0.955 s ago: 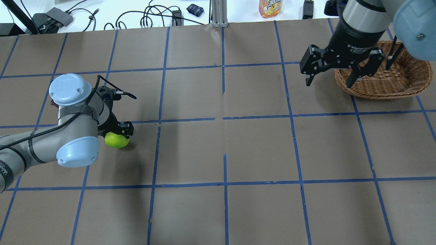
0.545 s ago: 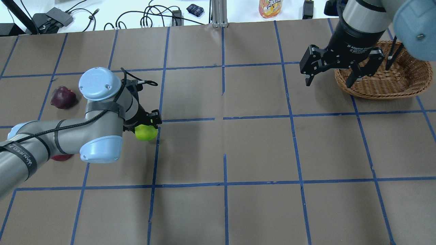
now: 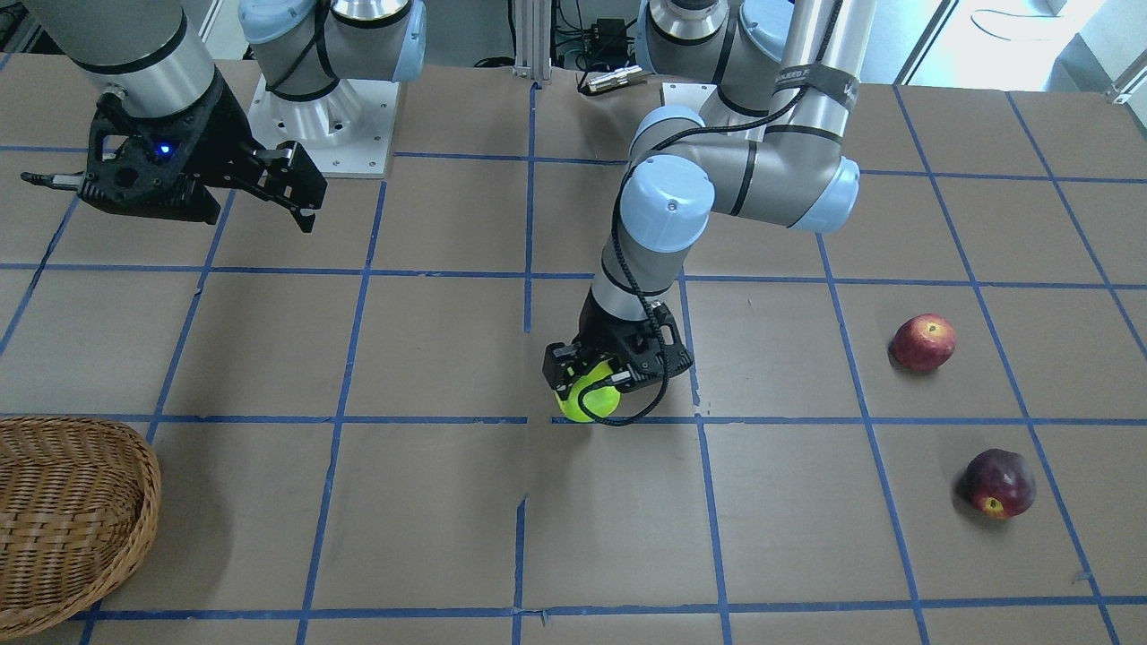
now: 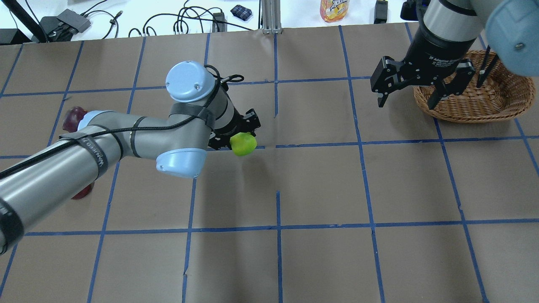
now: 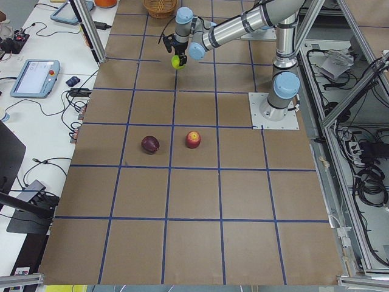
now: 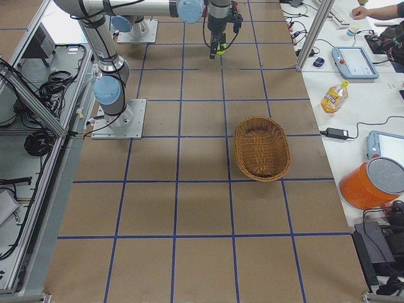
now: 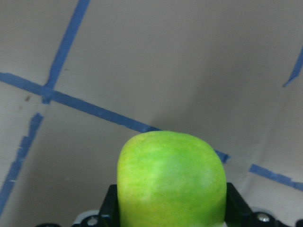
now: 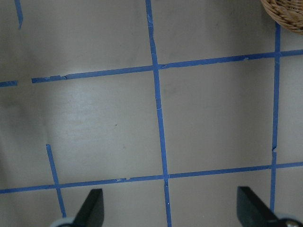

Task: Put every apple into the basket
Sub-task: 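Carry the green apple with the left gripper to the table center and release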

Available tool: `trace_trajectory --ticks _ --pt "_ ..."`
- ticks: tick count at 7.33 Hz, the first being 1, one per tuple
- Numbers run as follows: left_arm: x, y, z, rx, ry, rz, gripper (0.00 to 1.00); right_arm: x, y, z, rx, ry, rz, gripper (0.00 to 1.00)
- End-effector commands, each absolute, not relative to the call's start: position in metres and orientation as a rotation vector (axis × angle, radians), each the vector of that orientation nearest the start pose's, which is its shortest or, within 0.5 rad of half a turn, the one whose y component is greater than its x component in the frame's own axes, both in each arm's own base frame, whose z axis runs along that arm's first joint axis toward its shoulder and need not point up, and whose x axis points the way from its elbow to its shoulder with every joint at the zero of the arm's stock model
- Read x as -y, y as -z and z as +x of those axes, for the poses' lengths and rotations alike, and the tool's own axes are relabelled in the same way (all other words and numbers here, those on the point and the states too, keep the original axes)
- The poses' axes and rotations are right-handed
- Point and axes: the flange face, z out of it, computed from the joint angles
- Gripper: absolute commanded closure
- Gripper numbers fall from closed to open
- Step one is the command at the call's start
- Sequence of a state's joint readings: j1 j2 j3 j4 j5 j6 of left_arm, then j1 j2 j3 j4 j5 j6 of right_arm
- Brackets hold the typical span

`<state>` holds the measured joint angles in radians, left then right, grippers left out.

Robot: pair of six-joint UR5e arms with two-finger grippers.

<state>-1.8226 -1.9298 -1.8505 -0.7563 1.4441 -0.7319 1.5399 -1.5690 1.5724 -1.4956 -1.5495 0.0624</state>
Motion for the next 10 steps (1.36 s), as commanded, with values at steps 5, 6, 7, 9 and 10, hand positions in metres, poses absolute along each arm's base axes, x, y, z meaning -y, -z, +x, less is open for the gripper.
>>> trace_trajectory --ticks 5,6,7,9,10 --pt "0.550 -0.237 -0.340 -3.232 0.161 -0.856 0.00 0.483 -0.461 0.122 -3.106 -0.182 0.153 0.00" --pt "0.552 -0.264 -0.335 -3.264 0.225 -0.781 0.00 0.482 -0.457 0.123 -3.099 -0.194 0.153 0.00" --pt "0.559 -0.290 -0.317 -3.257 0.197 -0.725 0.00 0.482 -0.451 0.124 -3.095 -0.211 0.180 0.00" --pt "0.563 -0.340 -0.262 -3.230 0.059 -0.557 0.00 0.495 -0.438 0.141 -3.098 -0.116 0.150 0.00" --pt "0.557 -0.355 -0.220 -3.217 -0.036 -0.462 0.00 0.511 -0.425 0.162 -3.098 -0.023 0.089 0.00"
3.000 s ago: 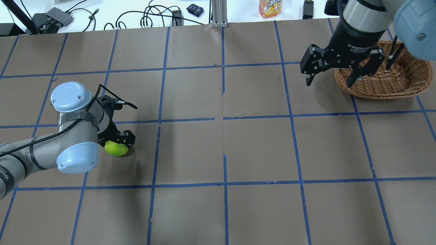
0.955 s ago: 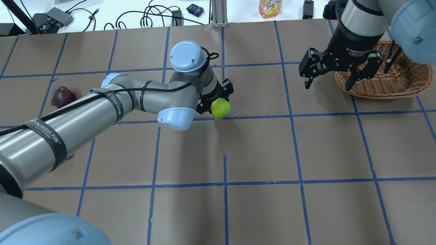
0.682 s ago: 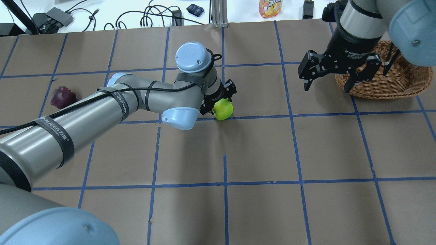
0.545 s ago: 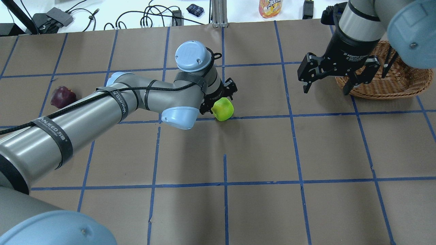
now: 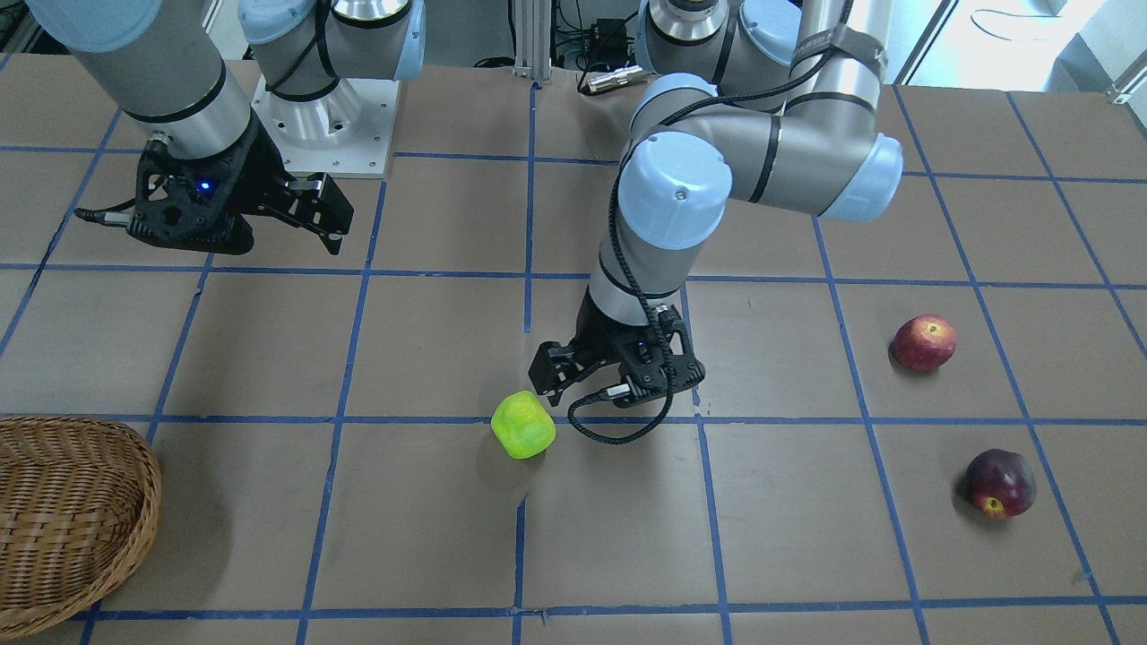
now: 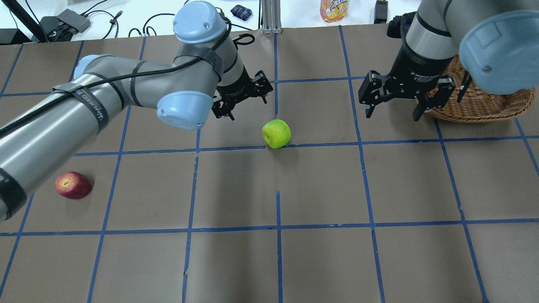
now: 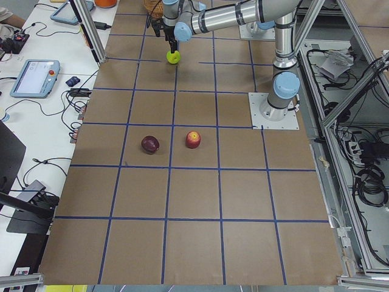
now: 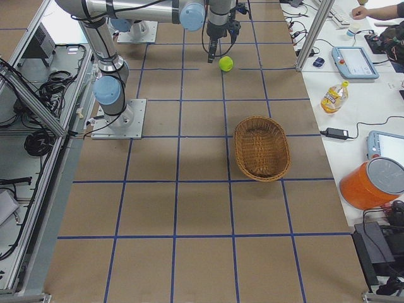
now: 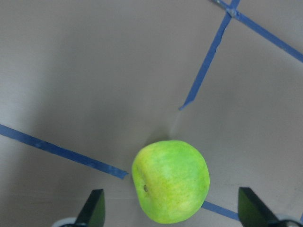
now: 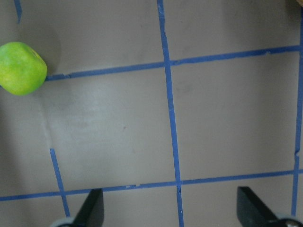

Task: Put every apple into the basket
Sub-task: 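Grasp the green apple with the right gripper while the left grasps the red apple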

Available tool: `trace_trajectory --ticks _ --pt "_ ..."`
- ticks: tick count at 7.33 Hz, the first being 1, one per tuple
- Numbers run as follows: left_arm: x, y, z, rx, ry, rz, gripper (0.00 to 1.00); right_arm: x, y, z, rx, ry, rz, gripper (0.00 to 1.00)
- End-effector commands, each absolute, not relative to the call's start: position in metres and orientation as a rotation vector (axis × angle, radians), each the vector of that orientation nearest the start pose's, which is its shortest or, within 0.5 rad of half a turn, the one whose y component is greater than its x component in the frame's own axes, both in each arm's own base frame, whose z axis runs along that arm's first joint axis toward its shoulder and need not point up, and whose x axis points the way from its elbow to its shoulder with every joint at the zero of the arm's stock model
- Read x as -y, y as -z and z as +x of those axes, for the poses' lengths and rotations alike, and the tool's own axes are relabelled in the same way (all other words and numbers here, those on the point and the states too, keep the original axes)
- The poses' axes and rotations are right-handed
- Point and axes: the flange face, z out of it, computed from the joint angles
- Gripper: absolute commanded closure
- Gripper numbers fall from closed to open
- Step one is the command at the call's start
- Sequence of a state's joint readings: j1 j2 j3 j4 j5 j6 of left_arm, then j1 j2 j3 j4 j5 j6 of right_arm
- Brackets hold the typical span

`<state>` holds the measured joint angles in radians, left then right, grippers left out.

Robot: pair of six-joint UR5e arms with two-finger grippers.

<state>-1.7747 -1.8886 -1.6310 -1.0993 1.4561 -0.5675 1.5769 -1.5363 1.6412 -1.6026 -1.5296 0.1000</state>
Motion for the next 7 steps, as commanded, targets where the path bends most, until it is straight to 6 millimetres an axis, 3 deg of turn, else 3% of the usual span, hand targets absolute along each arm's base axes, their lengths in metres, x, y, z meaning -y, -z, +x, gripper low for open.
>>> trace_trajectory --ticks 1,2,4,6,7 --pt "0.554 -0.370 -0.169 -3.206 -0.099 -0.363 0.00 0.515 -0.405 0.198 -3.103 -0.052 -0.029 0.00" --pt "0.544 -0.378 -0.111 -3.142 -0.142 -0.157 0.00 0.514 -0.387 0.229 -3.099 -0.086 -0.142 0.00" --pt "0.518 -0.380 -0.018 -3.086 -0.178 -0.007 0.01 0.540 -0.351 0.268 -3.034 0.054 -0.245 0.00" --pt "0.494 -0.341 0.082 -3.106 -0.189 -0.025 0.06 0.556 -0.311 0.291 -3.002 0.062 -0.379 0.00" --pt "0.479 -0.313 0.109 -3.107 -0.180 0.095 0.06 0.566 -0.302 0.295 -2.999 0.061 -0.407 0.00"
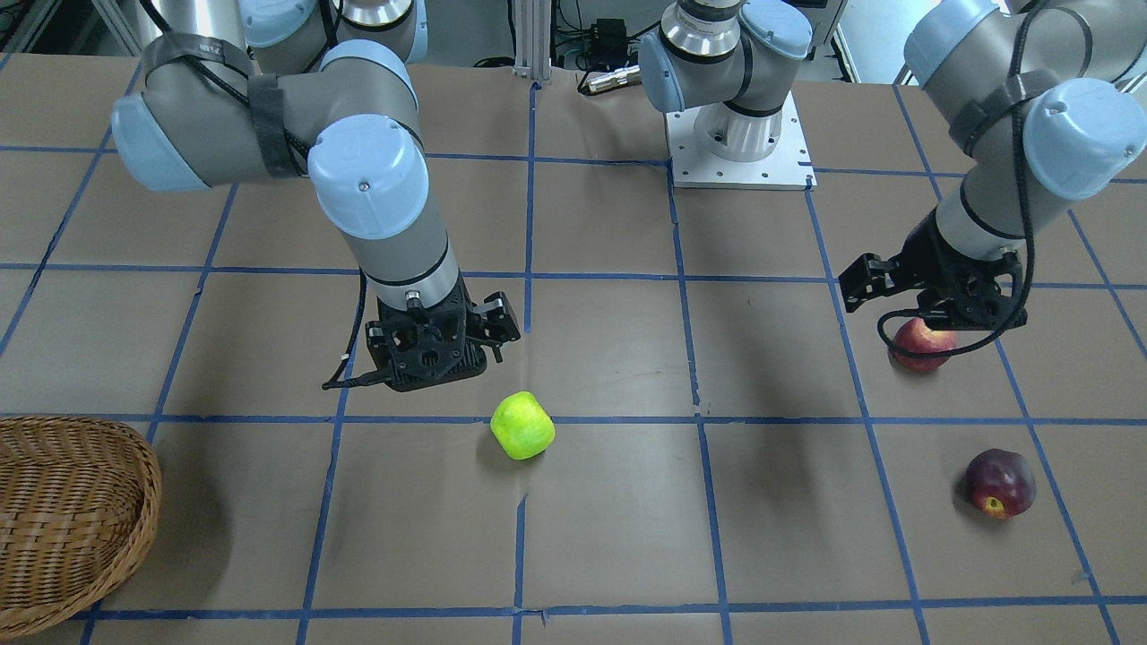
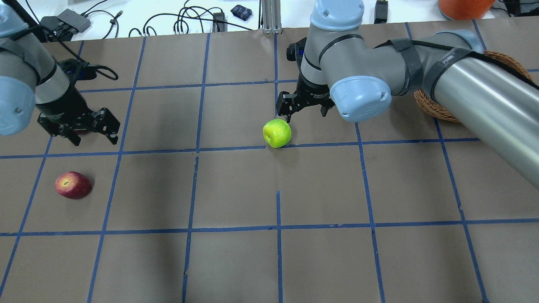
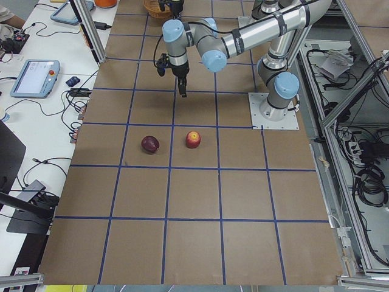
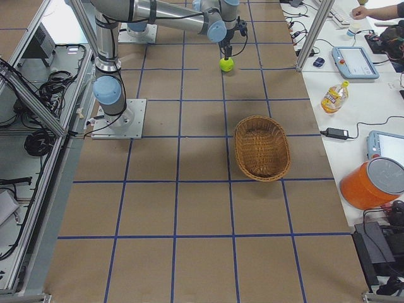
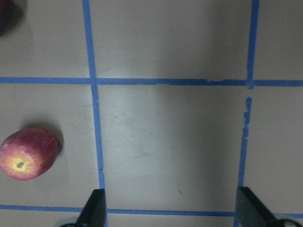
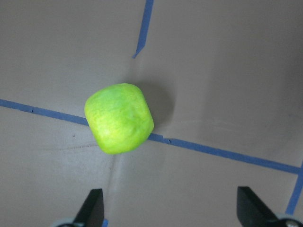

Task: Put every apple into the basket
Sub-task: 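Grasp the green apple with the right gripper while the left grasps the red apple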

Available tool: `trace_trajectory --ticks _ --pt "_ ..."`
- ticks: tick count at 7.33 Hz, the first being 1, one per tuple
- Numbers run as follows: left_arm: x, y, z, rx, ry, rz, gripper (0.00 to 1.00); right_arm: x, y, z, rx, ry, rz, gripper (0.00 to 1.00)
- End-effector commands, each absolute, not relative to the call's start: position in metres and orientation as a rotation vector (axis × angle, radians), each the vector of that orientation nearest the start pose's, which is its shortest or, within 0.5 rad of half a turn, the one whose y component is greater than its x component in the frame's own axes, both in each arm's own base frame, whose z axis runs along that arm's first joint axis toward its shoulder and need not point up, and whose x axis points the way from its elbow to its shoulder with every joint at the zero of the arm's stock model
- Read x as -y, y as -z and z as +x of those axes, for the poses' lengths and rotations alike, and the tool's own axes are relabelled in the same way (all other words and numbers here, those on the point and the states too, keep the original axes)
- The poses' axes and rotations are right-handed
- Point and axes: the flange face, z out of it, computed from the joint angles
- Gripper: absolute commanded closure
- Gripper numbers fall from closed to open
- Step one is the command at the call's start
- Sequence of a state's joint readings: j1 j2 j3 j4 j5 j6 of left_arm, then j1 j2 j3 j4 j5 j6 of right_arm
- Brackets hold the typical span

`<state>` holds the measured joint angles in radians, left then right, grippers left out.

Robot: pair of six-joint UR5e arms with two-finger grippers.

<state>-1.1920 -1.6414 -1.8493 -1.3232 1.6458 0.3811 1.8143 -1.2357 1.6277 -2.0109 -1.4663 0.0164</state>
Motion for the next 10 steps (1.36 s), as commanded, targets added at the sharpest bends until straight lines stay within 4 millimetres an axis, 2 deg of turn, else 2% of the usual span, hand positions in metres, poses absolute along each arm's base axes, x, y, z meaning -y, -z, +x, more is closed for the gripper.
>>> trace_trajectory --ticks 1,2,3,4,5,6,8,9,10 --pt "0.470 -0.285 0.119 -3.084 -0.107 0.146 0.06 0.568 -0.290 0.305 -2.991 0.033 -0.426 0.00" --pt "0.460 -0.258 0.141 -3.061 -0.042 0.182 0.06 0.572 -0.270 0.308 -2.974 -0.003 -0.472 0.00" --pt "0.446 -0.240 0.168 -3.056 -0.025 0.209 0.06 0.580 -0.250 0.310 -2.956 -0.009 -0.564 0.00" --pt "0.443 -0.231 0.179 -3.053 -0.019 0.218 0.06 0.589 -0.241 0.315 -2.937 -0.003 -0.569 0.00" --pt "0.442 -0.223 0.180 -3.047 -0.013 0.243 0.06 0.598 -0.248 0.320 -2.913 0.008 -0.566 0.00" --pt "0.448 -0.221 0.184 -3.024 0.003 0.331 0.06 0.599 -0.251 0.321 -2.909 -0.040 -0.565 0.00" --pt "0.449 -0.200 0.186 -3.042 -0.026 0.345 0.06 0.603 -0.240 0.323 -2.906 -0.054 -0.568 0.00" --pt "0.451 -0.195 0.186 -3.049 -0.038 0.348 0.17 0.604 -0.238 0.324 -2.897 -0.057 -0.566 0.01" --pt "0.453 -0.193 0.188 -3.048 -0.043 0.350 0.48 0.604 -0.237 0.325 -2.888 -0.065 -0.563 0.01"
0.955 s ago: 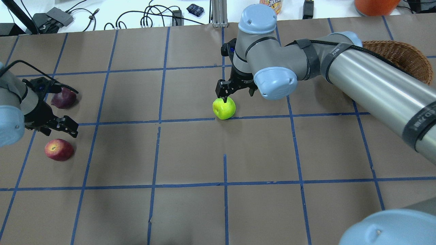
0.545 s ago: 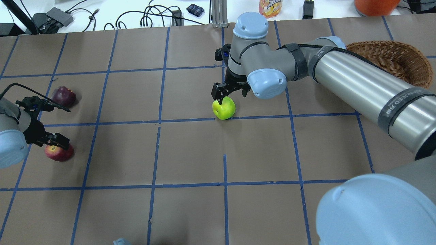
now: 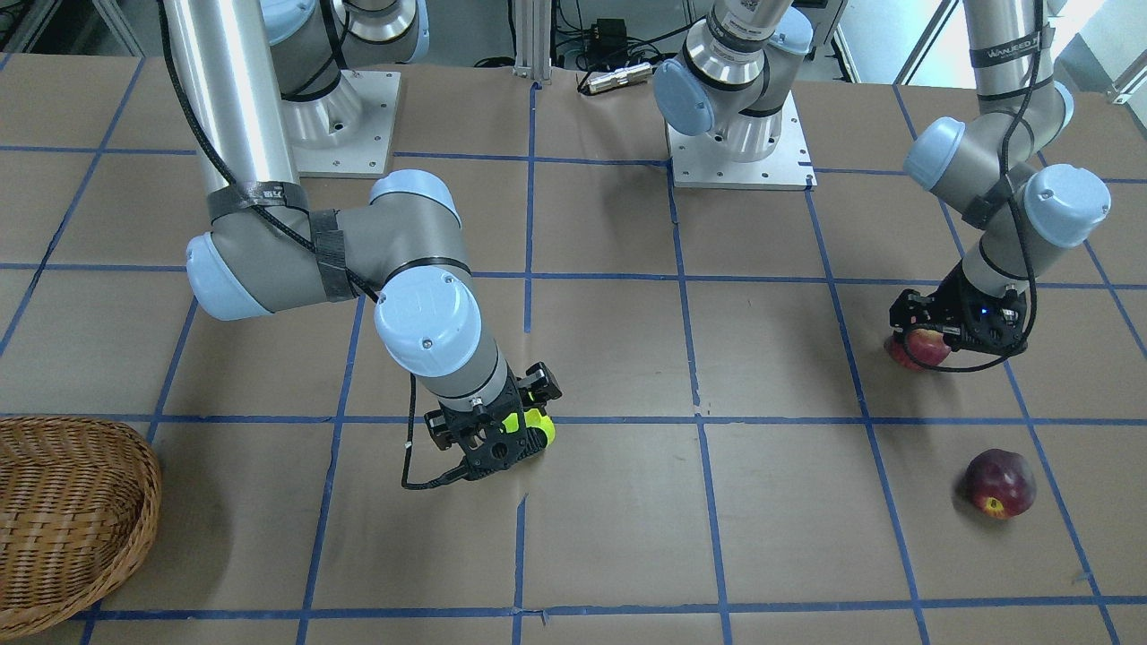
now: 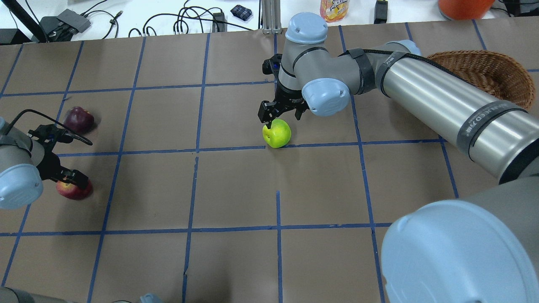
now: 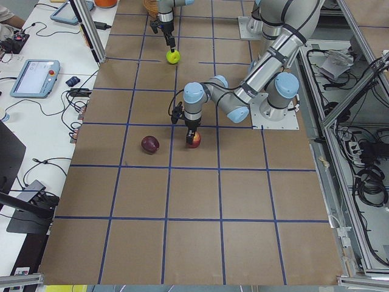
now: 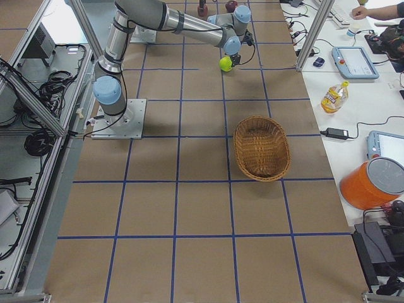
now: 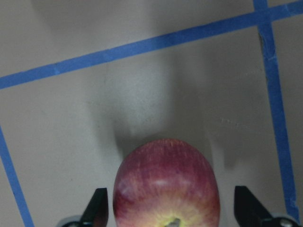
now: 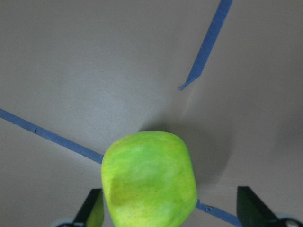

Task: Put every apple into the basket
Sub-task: 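Carry the green apple to the basket while the left carries the red apple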

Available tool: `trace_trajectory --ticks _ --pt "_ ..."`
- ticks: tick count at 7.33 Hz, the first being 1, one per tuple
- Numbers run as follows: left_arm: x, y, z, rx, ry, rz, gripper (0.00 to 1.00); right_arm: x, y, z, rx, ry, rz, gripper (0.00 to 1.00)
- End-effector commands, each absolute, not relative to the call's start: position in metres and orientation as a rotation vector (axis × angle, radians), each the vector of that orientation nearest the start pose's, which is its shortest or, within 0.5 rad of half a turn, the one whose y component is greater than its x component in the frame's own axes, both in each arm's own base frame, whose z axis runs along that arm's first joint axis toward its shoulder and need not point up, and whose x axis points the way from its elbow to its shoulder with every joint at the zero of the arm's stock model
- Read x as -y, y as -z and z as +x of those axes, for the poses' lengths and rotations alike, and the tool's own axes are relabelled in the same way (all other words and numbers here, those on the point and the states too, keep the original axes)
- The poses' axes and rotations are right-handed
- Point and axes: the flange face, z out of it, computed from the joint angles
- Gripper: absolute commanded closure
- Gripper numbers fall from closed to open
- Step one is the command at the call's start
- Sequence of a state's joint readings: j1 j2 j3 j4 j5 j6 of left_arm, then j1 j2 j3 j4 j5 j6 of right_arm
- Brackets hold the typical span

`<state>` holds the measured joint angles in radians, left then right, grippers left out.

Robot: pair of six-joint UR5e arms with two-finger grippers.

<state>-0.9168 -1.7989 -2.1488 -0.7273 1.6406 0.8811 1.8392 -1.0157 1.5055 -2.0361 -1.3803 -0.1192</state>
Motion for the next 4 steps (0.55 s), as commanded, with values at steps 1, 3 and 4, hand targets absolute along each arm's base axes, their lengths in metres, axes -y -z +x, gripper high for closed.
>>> trace_trajectory --ticks 1,3,4 --pt "0.453 -0.194 0.189 -3.044 -0.046 0.348 0.68 0.604 -0.233 0.326 -2.881 -0.079 -0.562 0.01" --pt "0.459 -0.216 0.180 -3.023 0.004 0.287 0.71 0.605 -0.222 0.329 -2.852 -0.097 -0.554 0.01" --pt "0.465 -0.227 0.162 -3.024 0.014 0.282 0.71 0.603 -0.218 0.329 -2.851 -0.112 -0.552 0.06"
